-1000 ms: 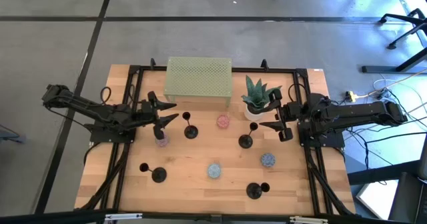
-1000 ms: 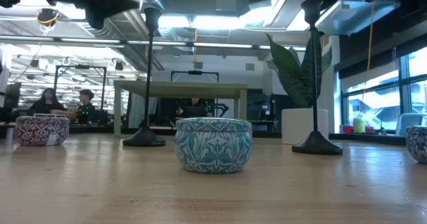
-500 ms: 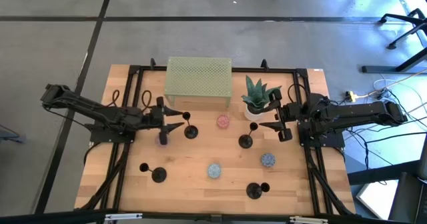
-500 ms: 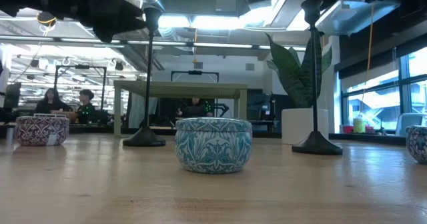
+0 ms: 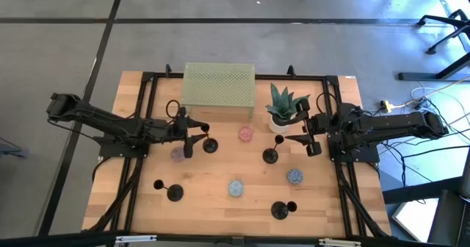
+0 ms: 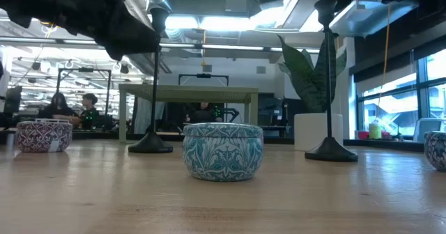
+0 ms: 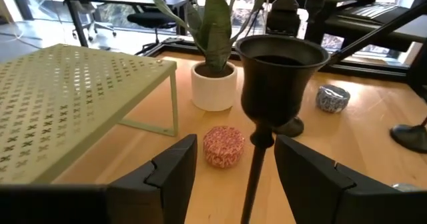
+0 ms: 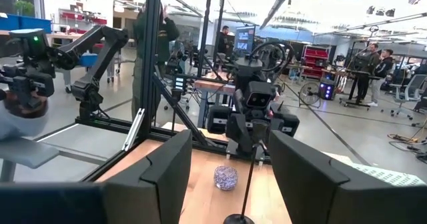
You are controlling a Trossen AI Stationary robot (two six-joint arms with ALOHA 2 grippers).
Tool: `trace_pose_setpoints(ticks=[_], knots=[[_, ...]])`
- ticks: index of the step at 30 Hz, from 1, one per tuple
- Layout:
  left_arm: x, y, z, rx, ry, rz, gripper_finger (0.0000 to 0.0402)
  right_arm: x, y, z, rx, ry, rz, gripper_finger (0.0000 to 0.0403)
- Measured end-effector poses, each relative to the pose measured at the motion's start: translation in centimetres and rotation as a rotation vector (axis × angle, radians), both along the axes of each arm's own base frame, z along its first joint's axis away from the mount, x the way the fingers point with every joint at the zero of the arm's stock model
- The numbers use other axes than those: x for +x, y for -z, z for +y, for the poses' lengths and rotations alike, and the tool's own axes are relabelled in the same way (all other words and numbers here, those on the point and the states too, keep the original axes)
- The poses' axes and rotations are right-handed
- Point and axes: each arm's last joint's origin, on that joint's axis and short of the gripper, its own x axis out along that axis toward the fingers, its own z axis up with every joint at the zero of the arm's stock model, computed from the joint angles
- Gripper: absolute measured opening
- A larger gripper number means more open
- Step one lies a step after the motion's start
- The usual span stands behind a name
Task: Pick & Place candle stick holders
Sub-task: Put the black candle holder on the shelf
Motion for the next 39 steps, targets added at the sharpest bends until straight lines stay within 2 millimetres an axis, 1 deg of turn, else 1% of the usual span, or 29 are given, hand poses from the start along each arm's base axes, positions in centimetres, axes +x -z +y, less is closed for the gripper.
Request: trace_pose_setpoints(ticks=[6, 11, 13, 16, 22, 29, 32, 36, 39], knots=[[0.9, 0.4, 0.4, -0.005, -0.007, -0.017, 0.0198, 0.0, 0.1, 0.0, 0.000, 0.000, 0.007, 0.0204], [1.1, 0.3, 0.5, 0.000, -0.015, -0.036, 0.0198, 0.0, 0.1, 0.0, 0.000, 0.000, 0.014, 0.0204], [1.1, 0.3, 0.4, 0.001, -0.010, -0.035, 0.0192, 0.0, 0.2, 0.0, 0.000, 0.000, 0.023, 0.0204], [1.0, 0.2, 0.2, 0.001, 0.000, -0.039, 0.0170, 0.0, 0.4, 0.0, 0.000, 0.001, 0.043, 0.0204], [1.0, 0.2, -0.1, 0.000, 0.013, -0.045, 0.0106, 0.0, 0.5, 0.0, 0.032, -0.002, 0.059, 0.0204], [1.1, -0.7, -0.1, 0.013, 0.013, -0.126, 0.0043, 0.0, 0.5, 0.0, 0.085, -0.005, 0.070, 0.0204], [1.2, -1.2, -0.1, 0.012, 0.023, -0.177, 0.0033, 0.0, 0.5, 0.0, 0.086, -0.005, 0.071, 0.0204], [1.5, -2.2, -0.2, 0.008, 0.028, -0.212, 0.0034, 0.0, 0.5, 0.0, 0.087, -0.005, 0.071, 0.0204], [1.8, -3.5, -0.2, 0.047, 0.032, -0.237, 0.0041, 0.0, 0.5, 0.0, 0.087, -0.005, 0.071, 0.0204]])
